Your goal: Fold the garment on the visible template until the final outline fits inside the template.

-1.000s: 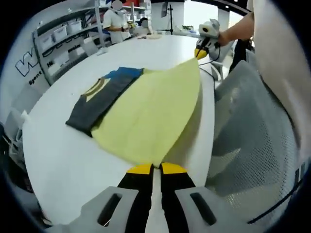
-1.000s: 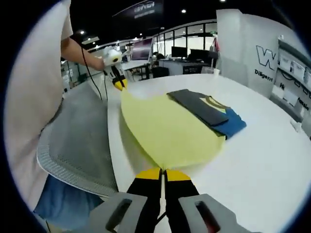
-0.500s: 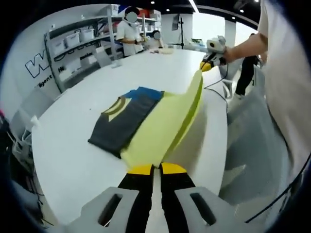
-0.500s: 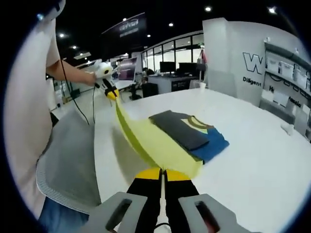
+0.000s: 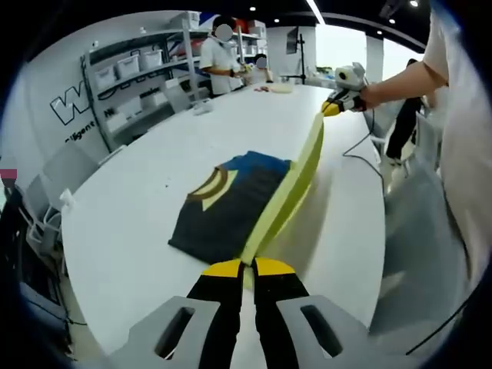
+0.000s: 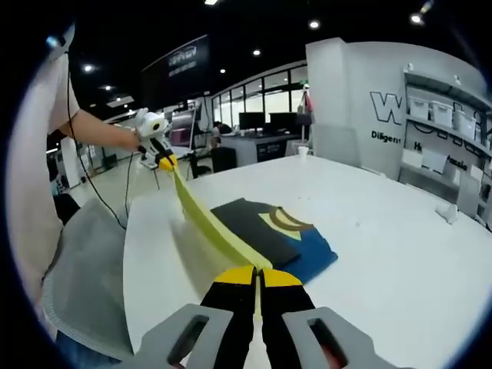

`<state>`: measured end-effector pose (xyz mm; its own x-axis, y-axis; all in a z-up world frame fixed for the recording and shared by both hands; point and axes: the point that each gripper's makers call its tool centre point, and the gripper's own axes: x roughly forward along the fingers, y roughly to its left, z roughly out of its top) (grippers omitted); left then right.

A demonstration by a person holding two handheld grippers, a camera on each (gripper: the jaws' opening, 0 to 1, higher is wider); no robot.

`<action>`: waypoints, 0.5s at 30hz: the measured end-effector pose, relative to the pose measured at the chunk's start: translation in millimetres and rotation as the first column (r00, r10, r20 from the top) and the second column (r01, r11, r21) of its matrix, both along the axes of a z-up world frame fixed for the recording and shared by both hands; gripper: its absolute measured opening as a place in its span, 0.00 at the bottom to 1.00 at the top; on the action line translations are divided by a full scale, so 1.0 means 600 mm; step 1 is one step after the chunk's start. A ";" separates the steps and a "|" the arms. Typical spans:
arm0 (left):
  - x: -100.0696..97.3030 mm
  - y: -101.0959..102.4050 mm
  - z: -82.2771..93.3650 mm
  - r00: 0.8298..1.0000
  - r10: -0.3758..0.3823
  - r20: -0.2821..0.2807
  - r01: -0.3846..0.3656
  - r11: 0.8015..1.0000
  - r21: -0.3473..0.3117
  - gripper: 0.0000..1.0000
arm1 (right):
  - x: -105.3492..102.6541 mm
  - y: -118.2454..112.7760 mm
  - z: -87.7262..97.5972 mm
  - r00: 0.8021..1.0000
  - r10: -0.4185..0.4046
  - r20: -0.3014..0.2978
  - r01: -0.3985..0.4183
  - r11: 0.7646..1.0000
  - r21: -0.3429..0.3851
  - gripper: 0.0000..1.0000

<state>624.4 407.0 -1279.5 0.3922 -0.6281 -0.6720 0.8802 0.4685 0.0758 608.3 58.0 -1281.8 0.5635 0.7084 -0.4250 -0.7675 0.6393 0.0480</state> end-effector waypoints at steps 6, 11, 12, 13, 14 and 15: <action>0.042 0.000 -0.006 1.000 0.020 -0.019 -0.020 1.000 0.009 0.05 | 0.048 -0.002 -0.005 1.000 -0.009 0.002 0.009 1.000 -0.006 0.00; 0.078 -0.001 -0.015 0.999 0.043 -0.032 -0.042 0.999 0.012 0.05 | 0.090 -0.003 -0.013 1.000 -0.021 -0.004 0.021 1.000 -0.015 0.00; 0.084 -0.002 -0.016 0.998 0.048 -0.036 -0.047 0.999 0.011 0.05 | 0.096 -0.003 -0.015 1.000 -0.022 -0.006 0.022 1.000 -0.015 0.00; 0.095 -0.001 -0.018 0.998 0.055 -0.037 -0.055 0.998 0.011 0.05 | 0.103 -0.004 -0.017 1.000 -0.023 -0.008 0.023 1.000 -0.015 0.00; 0.102 -0.002 -0.019 0.997 0.060 -0.041 -0.060 0.998 0.009 0.05 | 0.109 -0.005 -0.019 1.000 -0.025 -0.013 0.024 1.000 -0.018 0.00; 0.112 -0.001 -0.022 0.996 0.070 -0.049 -0.070 0.998 0.005 0.05 | 0.117 -0.005 -0.021 1.000 -0.026 -0.016 0.026 0.999 -0.020 0.00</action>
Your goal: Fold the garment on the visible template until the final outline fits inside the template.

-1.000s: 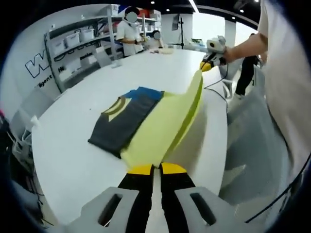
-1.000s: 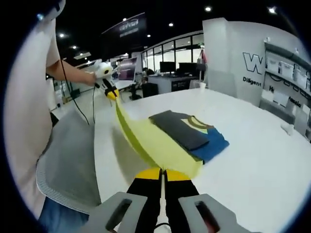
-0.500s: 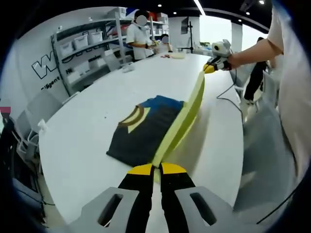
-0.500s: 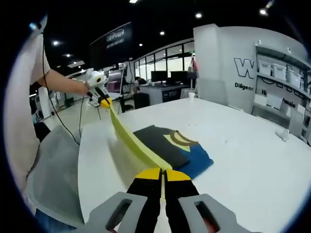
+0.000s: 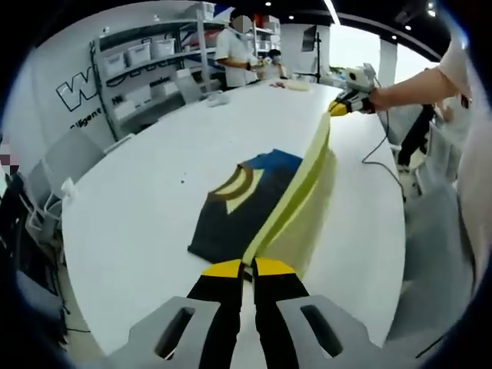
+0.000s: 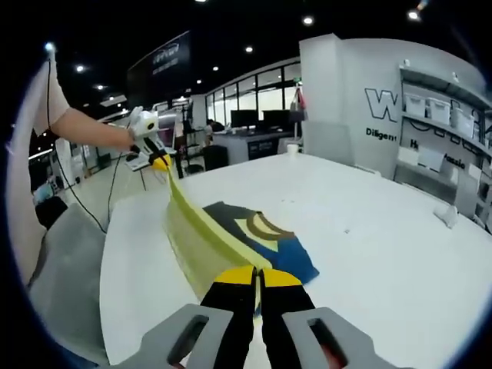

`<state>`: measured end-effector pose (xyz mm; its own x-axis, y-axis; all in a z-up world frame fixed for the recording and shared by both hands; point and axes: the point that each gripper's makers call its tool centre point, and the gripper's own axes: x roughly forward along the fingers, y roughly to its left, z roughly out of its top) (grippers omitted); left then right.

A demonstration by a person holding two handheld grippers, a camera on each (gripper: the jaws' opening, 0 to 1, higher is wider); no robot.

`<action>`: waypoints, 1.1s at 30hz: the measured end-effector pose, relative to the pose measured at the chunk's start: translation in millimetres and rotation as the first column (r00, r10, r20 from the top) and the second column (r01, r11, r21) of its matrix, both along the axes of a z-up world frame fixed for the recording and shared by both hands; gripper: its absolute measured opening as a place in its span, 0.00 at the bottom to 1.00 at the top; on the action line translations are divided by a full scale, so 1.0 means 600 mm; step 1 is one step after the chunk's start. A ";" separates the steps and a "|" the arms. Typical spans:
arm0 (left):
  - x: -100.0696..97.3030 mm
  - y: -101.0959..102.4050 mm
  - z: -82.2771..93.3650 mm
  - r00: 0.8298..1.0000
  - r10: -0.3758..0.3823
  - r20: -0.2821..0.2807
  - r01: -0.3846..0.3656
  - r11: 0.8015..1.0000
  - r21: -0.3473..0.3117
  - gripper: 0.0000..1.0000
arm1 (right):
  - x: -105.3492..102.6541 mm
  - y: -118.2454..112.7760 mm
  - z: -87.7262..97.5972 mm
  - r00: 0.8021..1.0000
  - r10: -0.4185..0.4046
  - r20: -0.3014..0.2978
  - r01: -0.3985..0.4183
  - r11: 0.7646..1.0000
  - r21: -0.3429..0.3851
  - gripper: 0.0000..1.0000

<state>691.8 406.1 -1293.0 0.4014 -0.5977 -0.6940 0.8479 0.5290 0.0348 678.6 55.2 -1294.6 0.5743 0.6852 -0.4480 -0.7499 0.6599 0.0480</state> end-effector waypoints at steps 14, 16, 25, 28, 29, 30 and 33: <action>0.105 -0.002 -0.048 0.994 0.070 -0.085 -0.070 0.998 0.005 0.05 | 0.106 -0.007 -0.055 0.995 -0.047 -0.083 0.046 0.999 -0.011 0.00; 0.117 0.000 -0.053 0.992 0.084 -0.091 -0.083 0.997 0.008 0.05 | 0.121 -0.008 -0.062 0.994 -0.056 -0.090 0.055 0.998 -0.008 0.00; 0.160 0.005 -0.090 0.972 0.154 -0.176 -0.155 0.988 0.007 0.05 | 0.167 0.001 -0.095 0.983 -0.088 -0.164 0.091 0.996 0.009 0.00; 0.177 0.006 -0.100 0.959 0.193 -0.207 -0.199 0.980 -0.006 0.05 | 0.181 -0.002 -0.110 0.976 -0.104 -0.190 0.107 0.994 0.006 0.00; 0.183 0.006 -0.104 0.955 0.203 -0.217 -0.209 0.978 -0.009 0.05 | 0.186 -0.002 -0.114 0.975 -0.107 -0.196 0.111 0.994 0.007 0.00; 0.187 0.006 -0.106 0.954 0.205 -0.218 -0.212 0.977 -0.008 0.05 | 0.190 -0.002 -0.118 0.973 -0.111 -0.202 0.114 0.994 0.001 0.00; 0.197 0.008 -0.123 0.939 0.226 -0.260 -0.237 0.971 -0.011 0.05 | 0.203 -0.004 -0.128 0.964 -0.125 -0.233 0.130 0.992 0.004 0.00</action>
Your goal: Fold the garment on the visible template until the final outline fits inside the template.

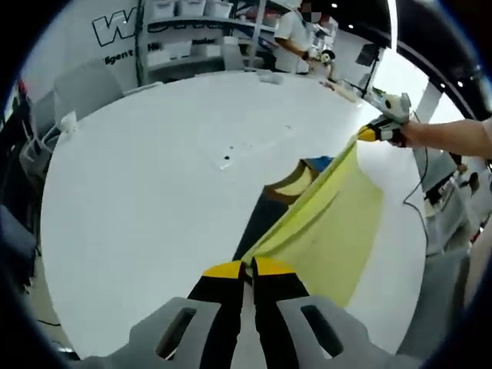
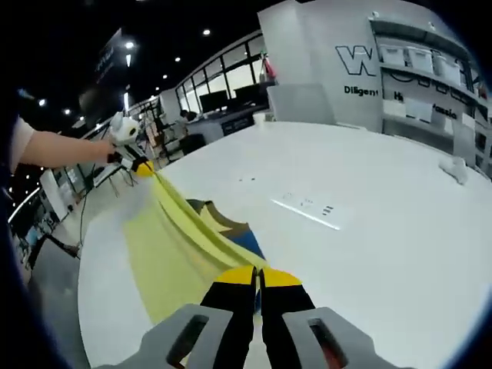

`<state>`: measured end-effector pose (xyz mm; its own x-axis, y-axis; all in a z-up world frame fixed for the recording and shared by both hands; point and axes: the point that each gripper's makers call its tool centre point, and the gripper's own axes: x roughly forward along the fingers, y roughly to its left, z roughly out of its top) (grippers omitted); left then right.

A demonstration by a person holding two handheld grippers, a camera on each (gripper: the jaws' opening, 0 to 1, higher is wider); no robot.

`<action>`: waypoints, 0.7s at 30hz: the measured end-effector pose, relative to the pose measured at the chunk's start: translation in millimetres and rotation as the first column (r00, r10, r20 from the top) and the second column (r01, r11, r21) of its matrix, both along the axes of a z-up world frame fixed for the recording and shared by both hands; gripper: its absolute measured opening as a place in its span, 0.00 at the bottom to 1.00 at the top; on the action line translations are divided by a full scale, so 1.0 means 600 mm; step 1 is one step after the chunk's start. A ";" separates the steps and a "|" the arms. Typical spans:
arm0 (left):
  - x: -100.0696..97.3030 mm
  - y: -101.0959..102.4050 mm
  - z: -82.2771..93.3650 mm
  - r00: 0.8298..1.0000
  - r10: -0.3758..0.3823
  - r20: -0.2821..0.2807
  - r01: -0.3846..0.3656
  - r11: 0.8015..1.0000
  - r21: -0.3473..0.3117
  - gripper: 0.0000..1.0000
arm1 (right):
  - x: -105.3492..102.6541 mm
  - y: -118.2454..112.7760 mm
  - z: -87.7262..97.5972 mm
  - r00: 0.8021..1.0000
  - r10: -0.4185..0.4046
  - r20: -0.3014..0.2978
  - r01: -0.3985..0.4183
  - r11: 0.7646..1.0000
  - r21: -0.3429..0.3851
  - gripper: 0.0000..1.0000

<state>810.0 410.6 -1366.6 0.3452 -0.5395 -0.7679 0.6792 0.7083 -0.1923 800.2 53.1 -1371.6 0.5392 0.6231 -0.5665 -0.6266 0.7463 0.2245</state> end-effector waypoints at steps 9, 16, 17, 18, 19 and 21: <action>0.047 -0.001 -0.029 0.995 0.065 -0.071 -0.069 0.996 -0.056 0.05 | 0.032 -0.007 -0.039 0.993 -0.054 -0.108 0.056 0.998 0.021 0.00; 0.063 0.005 -0.062 0.979 0.119 -0.168 -0.131 0.989 -0.065 0.05 | 0.052 -0.006 -0.065 0.984 -0.079 -0.160 0.084 0.996 0.022 0.00; 0.065 0.006 -0.066 0.976 0.126 -0.177 -0.140 0.988 -0.067 0.05 | 0.055 -0.007 -0.071 0.982 -0.082 -0.169 0.087 0.996 0.020 0.00; 0.063 0.005 -0.068 0.972 0.137 -0.193 -0.153 0.986 -0.072 0.05 | 0.057 -0.007 -0.075 0.981 -0.085 -0.177 0.090 0.996 0.021 0.00; 0.062 0.004 -0.074 0.965 0.149 -0.216 -0.168 0.983 -0.075 0.05 | 0.059 -0.006 -0.082 0.979 -0.087 -0.187 0.091 0.996 0.016 0.00; 0.066 0.004 -0.082 0.965 0.149 -0.218 -0.169 0.983 -0.074 0.05 | 0.059 -0.005 -0.092 0.976 -0.086 -0.201 0.088 0.996 -0.001 0.00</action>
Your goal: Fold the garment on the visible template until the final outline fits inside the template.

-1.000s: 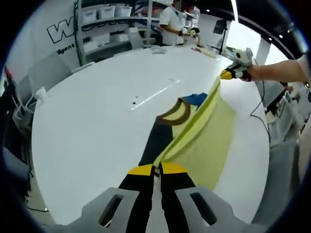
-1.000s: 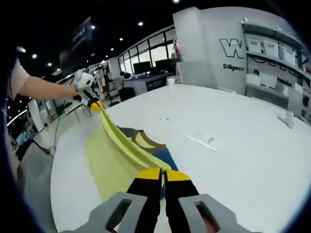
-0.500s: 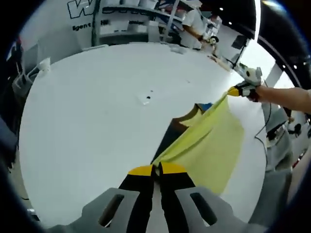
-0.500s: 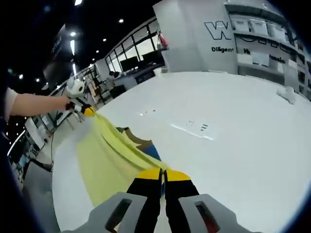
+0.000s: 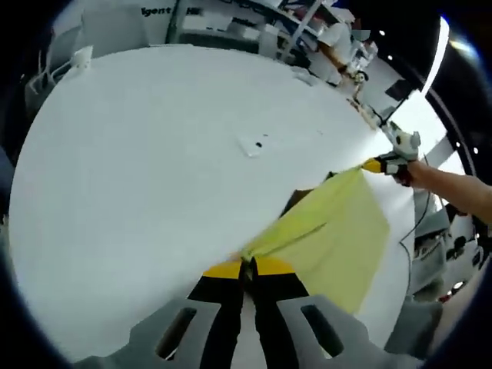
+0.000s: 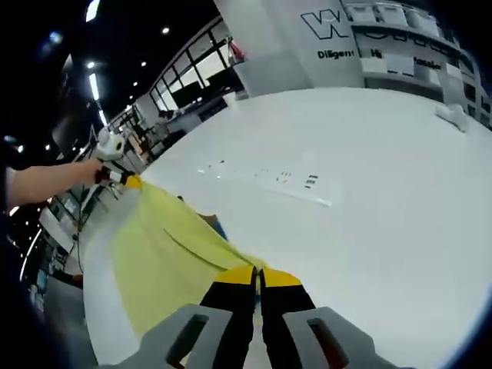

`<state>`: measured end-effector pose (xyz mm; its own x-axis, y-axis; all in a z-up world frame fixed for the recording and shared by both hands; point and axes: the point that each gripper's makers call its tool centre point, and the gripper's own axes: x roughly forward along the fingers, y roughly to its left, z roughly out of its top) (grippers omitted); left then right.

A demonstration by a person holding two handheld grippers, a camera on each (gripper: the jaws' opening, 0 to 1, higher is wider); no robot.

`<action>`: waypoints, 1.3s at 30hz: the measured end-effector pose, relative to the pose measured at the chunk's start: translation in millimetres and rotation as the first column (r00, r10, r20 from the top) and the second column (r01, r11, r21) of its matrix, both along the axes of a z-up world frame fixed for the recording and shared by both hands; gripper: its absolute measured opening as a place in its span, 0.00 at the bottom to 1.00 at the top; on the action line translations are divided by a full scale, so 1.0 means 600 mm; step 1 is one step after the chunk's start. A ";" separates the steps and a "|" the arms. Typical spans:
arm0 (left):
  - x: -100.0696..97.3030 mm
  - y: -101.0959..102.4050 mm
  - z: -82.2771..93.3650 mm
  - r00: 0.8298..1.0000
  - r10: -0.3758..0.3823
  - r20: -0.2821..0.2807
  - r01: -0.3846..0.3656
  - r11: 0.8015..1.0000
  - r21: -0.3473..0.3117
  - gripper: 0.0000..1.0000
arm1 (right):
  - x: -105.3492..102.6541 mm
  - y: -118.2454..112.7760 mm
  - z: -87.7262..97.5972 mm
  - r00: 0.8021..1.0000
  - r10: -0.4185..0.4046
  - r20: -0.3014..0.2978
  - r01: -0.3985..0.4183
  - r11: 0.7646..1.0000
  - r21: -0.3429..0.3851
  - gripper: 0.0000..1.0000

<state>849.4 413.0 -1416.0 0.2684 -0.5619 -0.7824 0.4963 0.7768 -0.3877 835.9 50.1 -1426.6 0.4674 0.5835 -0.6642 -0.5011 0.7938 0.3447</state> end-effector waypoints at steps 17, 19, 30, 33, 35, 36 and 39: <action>0.025 0.004 -0.005 0.997 0.062 0.051 -0.063 0.998 0.024 0.01 | 0.018 -0.007 0.005 0.999 -0.040 0.033 0.041 0.999 -0.028 0.00; 0.028 0.003 0.001 0.996 0.057 0.071 -0.059 0.998 0.019 0.01 | 0.014 -0.005 0.006 0.999 -0.026 0.033 0.027 0.999 -0.031 0.00; 0.012 0.006 -0.021 0.997 0.073 -0.008 -0.073 0.997 -0.001 0.19 | -0.002 -0.001 -0.007 1.000 -0.020 -0.002 0.020 0.999 -0.038 0.06; -0.002 -0.003 -0.031 0.993 0.091 -0.077 -0.093 0.995 -0.024 0.23 | -0.002 -0.005 -0.011 0.999 -0.044 -0.020 0.043 0.999 -0.025 0.07; 0.002 -0.006 -0.030 0.995 0.085 -0.060 -0.087 0.996 -0.027 0.23 | -0.001 -0.005 -0.011 0.998 -0.056 -0.031 0.056 0.998 -0.005 0.09; 0.002 -0.004 -0.030 0.994 0.090 -0.064 -0.092 0.996 -0.021 0.22 | -0.001 -0.006 -0.013 0.998 -0.056 -0.035 0.055 0.998 -0.008 0.09; 0.002 -0.009 -0.031 0.994 0.088 -0.066 -0.090 0.996 -0.026 0.11 | -0.003 -0.006 -0.013 0.997 -0.060 -0.046 0.060 0.998 0.001 0.09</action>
